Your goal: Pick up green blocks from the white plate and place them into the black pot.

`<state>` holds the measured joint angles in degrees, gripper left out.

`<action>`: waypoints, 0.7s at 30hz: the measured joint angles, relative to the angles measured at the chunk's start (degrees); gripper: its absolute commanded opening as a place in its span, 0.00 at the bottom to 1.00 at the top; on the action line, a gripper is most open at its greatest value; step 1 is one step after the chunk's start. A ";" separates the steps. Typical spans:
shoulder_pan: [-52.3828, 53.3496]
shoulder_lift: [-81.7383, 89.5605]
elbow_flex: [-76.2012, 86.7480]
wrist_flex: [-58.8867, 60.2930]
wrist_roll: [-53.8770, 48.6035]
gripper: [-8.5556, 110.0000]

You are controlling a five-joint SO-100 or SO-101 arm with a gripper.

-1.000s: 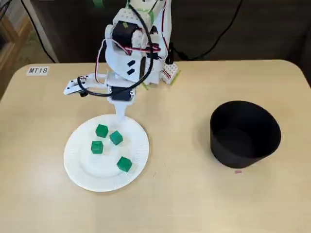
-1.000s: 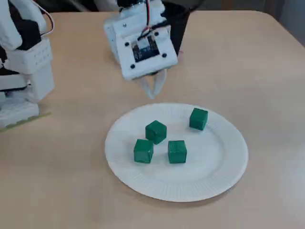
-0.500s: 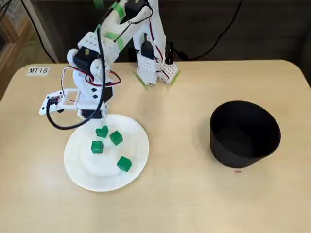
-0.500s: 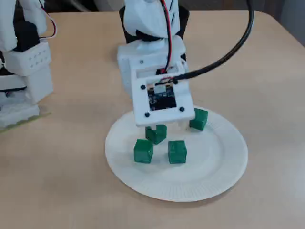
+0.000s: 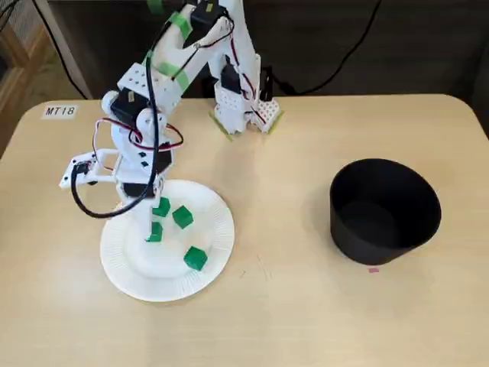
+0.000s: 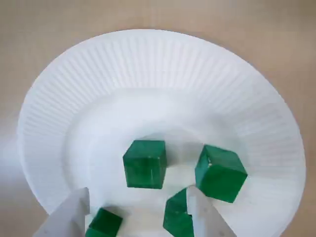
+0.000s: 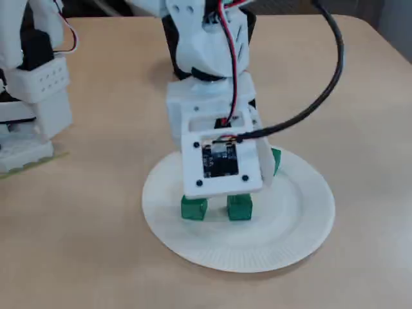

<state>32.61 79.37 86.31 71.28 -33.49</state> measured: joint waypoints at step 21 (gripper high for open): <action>0.00 -6.68 -0.53 -5.71 0.88 0.20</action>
<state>32.61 72.69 85.78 65.57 -32.61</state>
